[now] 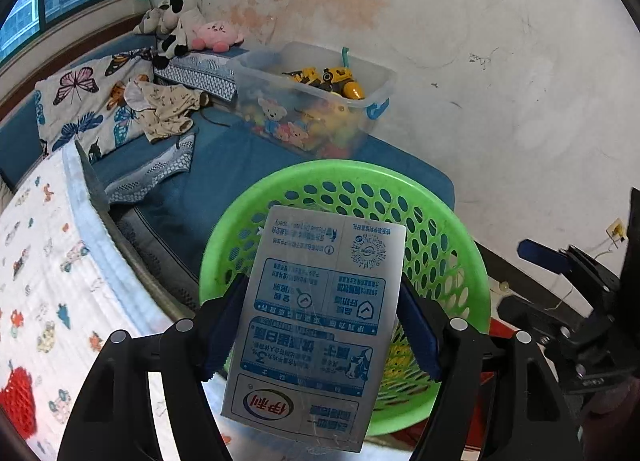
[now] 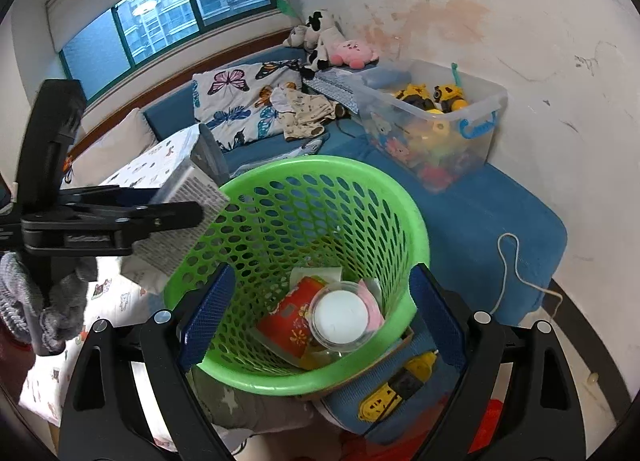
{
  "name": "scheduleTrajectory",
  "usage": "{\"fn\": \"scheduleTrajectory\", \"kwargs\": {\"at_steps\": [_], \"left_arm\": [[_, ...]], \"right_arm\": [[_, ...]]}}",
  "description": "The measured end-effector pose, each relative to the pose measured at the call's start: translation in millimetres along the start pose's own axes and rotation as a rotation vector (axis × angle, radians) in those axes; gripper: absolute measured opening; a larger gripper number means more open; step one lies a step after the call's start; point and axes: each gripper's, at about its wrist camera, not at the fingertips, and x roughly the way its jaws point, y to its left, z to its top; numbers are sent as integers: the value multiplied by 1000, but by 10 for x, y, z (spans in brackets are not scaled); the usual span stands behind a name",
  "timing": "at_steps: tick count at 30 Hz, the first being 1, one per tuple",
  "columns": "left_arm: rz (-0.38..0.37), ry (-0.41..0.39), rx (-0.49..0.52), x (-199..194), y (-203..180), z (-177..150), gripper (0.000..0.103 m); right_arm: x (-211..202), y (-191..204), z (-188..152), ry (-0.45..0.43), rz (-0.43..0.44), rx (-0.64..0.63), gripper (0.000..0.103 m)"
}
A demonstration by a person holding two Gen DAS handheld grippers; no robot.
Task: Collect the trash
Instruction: 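Drop the lid into the basket with the right tool while the left tool drops the carton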
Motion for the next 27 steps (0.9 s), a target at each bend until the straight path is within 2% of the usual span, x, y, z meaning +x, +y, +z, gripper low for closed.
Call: {"fn": "scheduleTrajectory", "kwargs": {"at_steps": [3,5,6,9,18,27], "left_arm": [[2,7,-15,79,-20,39,71],[-11,13,-42,115,-3,58,75],[-19,9,-53,107,10,53,80],[-34,-14,-67,44,33,19,82],[43,-70,-81,-454,234,-268,82],[131,-129,-136,-998,578,-707,82]], "right_arm": [[-17,-23,-25,0,0,7,88],[-23,-22,-37,-1,3,10,88],[-29,-19,-43,-2,2,10,88],[-44,5,-67,-1,7,12,88],[-101,207,-95,-10,43,-23,88],[-69,622,-53,-10,103,-87,88]]}}
